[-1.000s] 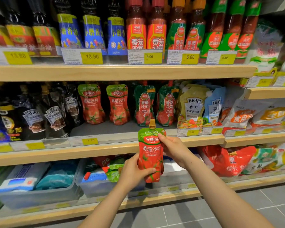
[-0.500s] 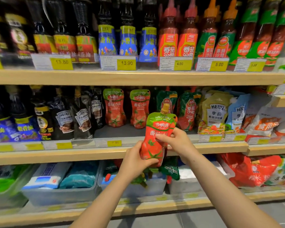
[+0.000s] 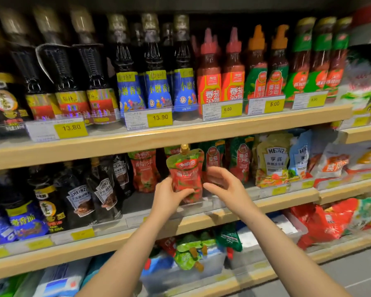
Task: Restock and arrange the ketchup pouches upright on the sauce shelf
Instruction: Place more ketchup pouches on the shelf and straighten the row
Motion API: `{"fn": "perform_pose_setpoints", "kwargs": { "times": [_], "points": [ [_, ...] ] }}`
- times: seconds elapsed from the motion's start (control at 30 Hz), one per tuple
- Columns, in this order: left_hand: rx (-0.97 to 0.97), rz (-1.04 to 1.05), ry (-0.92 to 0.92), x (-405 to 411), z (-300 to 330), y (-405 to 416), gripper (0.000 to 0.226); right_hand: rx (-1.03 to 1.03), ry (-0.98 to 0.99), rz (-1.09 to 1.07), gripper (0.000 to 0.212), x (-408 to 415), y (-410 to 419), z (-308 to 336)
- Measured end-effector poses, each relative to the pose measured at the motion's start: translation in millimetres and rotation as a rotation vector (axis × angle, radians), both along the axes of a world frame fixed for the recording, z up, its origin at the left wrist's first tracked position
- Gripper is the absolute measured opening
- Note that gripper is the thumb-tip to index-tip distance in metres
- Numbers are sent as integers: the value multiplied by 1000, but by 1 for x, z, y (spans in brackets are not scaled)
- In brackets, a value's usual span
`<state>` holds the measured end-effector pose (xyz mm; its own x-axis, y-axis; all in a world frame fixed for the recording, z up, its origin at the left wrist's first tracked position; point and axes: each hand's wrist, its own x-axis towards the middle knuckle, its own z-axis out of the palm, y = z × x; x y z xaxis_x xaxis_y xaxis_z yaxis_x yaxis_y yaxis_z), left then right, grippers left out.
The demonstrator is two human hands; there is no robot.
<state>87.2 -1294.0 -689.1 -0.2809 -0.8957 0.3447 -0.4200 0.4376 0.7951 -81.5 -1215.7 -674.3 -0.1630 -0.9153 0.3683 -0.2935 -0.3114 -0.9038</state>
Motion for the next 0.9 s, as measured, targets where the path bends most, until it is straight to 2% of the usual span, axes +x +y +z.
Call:
{"fn": "perform_pose_setpoints", "kwargs": {
  "times": [0.07,0.13,0.2,0.3,0.37,0.53,0.67,0.9],
  "points": [
    [54,53,-12,-5,-3,-15,22,58,10,-76,34,-22,1,-18],
    [156,89,-64,-8,-9,-29,24,102,76,-120,31,-40,0,-34],
    [227,93,-85,-11,-17,-41,32,131,175,-165,30,-53,-5,-47],
    [166,14,-104,-15,-24,-54,50,77,398,-230,29,-65,-16,-56],
    [191,14,-164,-17,-24,-58,54,52,529,-256,26,-71,-22,-59],
    [227,250,-52,-28,-30,-48,62,34,792,-389,23,-77,-30,-77],
    [184,435,-48,-54,-31,-36,72,-62,867,-500,29,-71,-29,-89],
    [291,437,-117,-62,-22,-62,78,-102,873,-517,38,-74,-34,-96]
  ]
}}
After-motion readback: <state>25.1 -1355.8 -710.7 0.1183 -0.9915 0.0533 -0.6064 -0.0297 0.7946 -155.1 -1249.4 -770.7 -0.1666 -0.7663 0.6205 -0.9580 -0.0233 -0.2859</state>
